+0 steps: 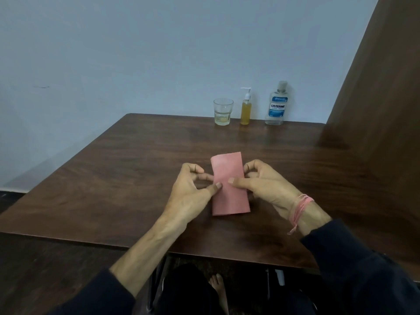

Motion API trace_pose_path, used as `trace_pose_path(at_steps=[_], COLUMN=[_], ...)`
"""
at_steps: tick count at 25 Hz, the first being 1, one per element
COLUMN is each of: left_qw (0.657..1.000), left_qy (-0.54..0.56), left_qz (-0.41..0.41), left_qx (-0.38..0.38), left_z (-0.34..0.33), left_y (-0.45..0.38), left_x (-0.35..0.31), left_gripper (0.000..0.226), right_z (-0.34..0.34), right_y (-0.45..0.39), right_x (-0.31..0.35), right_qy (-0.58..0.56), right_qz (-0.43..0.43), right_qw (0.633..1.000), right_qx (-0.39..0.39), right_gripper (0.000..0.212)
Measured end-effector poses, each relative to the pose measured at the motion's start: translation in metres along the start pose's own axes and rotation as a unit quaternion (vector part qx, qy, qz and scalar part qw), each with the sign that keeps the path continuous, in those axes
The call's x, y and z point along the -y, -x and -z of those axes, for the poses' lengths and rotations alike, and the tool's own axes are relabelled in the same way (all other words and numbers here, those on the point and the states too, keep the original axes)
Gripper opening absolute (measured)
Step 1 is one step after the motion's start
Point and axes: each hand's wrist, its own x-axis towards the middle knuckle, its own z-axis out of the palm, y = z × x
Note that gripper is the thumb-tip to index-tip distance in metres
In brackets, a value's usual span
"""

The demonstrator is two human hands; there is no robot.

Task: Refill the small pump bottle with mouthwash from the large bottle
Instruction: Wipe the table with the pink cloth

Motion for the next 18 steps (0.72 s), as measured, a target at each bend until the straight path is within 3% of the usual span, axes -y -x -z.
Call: trace_pose_path(at_steps=[5,9,15,18], left_qw=[0.999,0.998,0.987,0.983], left_qy=[0.044,-0.034,-0.074,-0.065], left_qz=[0.004,-0.033,-0.065,-0.08], left_qx=[-0.013,-0.045,-0.13,-0.152], left_z=[0.021,0.037,0.042,0.038], left_y=[-0.057,-0.124,-0.243,-0.294], left_x=[-0.005,-0.007,-0.006,0.0], left_gripper=[0.046,0.038,0.037,0.037], right_z=[-0.015,-0.038,-0.073,-0.08], right_y=[-0.052,-0.109,-0.234,-0.286], right_x=[-0.005,0.013,0.046,0.053], right_qy=[0.084,0.113,0.183,0.25], right_qz=[0.073,0.095,0.143,0.155], right_qw=[0.988,0.981,0.959,0.943], right_qx=[-0.111,-0.127,-0.162,-0.154], right_gripper=[0.032,0.018,0.055,0.063])
